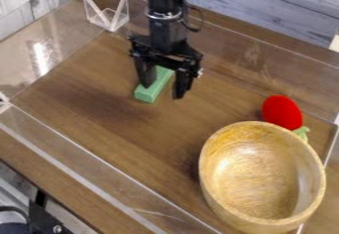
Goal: Put the green block in the brown bowl
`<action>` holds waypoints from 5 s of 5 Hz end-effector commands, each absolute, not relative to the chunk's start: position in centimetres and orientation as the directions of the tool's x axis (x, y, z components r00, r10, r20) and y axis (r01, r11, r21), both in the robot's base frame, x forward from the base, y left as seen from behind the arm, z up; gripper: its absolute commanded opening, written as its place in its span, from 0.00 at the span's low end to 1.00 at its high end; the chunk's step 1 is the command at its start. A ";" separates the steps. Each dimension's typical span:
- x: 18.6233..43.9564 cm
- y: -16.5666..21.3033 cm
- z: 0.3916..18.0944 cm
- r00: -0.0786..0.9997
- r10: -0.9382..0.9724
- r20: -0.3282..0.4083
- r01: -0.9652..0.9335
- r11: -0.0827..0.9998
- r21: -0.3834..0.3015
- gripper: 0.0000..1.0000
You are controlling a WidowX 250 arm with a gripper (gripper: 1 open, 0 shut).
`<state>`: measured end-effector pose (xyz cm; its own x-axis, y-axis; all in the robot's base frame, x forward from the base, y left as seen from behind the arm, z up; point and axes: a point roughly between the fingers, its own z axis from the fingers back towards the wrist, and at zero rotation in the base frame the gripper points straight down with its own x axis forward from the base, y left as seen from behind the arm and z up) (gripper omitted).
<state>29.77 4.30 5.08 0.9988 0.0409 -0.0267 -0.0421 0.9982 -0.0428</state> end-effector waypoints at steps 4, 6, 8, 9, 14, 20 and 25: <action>32.0 6.2 3.7 0.988 0.152 0.021 -0.151 0.987 -0.048 1.00; 31.1 7.2 5.0 0.964 0.266 0.016 -0.265 0.963 -0.055 0.00; 31.2 7.8 7.1 0.956 0.291 0.027 -0.288 0.954 -0.087 1.00; 31.2 8.4 7.7 0.962 0.272 0.035 -0.267 0.958 -0.104 1.00; 30.2 4.3 7.3 0.975 0.212 0.058 -0.201 0.968 -0.152 1.00; 31.6 9.6 4.0 0.944 0.325 0.064 -0.319 0.944 -0.085 0.00; 33.2 5.9 12.2 0.961 0.264 0.083 -0.252 0.959 -0.125 0.00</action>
<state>32.76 5.77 9.60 0.9651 0.2618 -0.0022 -0.2600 0.9573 -0.1266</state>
